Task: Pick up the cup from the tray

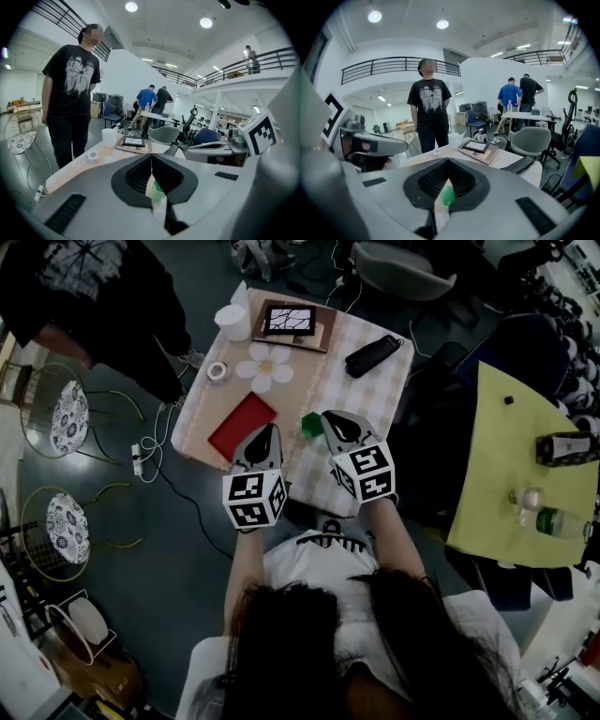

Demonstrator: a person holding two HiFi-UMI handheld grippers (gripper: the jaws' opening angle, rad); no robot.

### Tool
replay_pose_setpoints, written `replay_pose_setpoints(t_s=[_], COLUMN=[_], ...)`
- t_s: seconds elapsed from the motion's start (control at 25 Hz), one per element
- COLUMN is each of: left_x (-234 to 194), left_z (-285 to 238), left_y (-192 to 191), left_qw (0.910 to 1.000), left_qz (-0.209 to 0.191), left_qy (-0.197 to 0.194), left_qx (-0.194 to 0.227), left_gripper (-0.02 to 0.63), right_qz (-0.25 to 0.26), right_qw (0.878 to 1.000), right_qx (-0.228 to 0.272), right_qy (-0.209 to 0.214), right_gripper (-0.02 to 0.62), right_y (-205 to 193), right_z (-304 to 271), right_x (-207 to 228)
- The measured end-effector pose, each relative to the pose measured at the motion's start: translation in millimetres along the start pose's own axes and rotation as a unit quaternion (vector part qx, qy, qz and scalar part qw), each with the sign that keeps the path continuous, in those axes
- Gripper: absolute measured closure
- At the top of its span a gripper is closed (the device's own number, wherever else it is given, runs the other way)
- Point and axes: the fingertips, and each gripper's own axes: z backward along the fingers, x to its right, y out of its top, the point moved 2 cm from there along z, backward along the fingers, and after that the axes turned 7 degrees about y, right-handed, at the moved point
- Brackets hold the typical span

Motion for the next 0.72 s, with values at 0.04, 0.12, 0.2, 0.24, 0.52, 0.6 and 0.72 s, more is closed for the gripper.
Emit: replay_pose_setpoints(t_s=[0.04, 0.12, 0.2, 0.24, 0.52, 0.6, 0.72], left_x=[1.6, 5.3, 9.4, 11.1, 20.5, 23.1, 26.0], left_z=[0.4, 1.2, 1.8, 2.1, 7.3, 7.5, 8.5], left_y=[0.3, -0.3, -1.7, -2.1, 1.3, 0.4, 0.1], left_qw=[1.0000, 1.0000, 1.0000, 1.0000, 0.9998, 0.9998, 0.9997], left_qz=[-0.001, -0.002, -0.001, 0.000, -0.007, -0.004, -0.003], left_qy=[0.000, -0.001, -0.005, -0.006, -0.006, -0.008, -0.010], left_qx=[0.001, 0.003, 0.004, 0.004, 0.016, 0.018, 0.021], left_gripper=[0.597, 0.597, 0.597, 0.597, 0.597, 0.597, 0.597], right_qz=[-0.016, -0.035, -0.025, -0.016, 0.036, 0.039, 0.041], right_qw=[1.000, 0.999, 0.999, 1.000, 0.999, 0.998, 0.998], right_qx=[0.008, 0.022, 0.024, 0.021, -0.007, -0.010, -0.011], right_qy=[0.002, 0.002, -0.005, -0.010, -0.037, -0.039, -0.039], right_gripper=[0.581, 0.583, 0.583, 0.583, 0.584, 0.584, 0.584], right_y=[1.8, 6.1, 8.3, 8.3, 1.4, 0.2, -0.8], right_z=[1.5, 4.6, 7.9, 9.4, 15.2, 16.2, 17.3], right_x=[1.7, 3.9, 4.4, 4.4, 2.7, 1.9, 0.6])
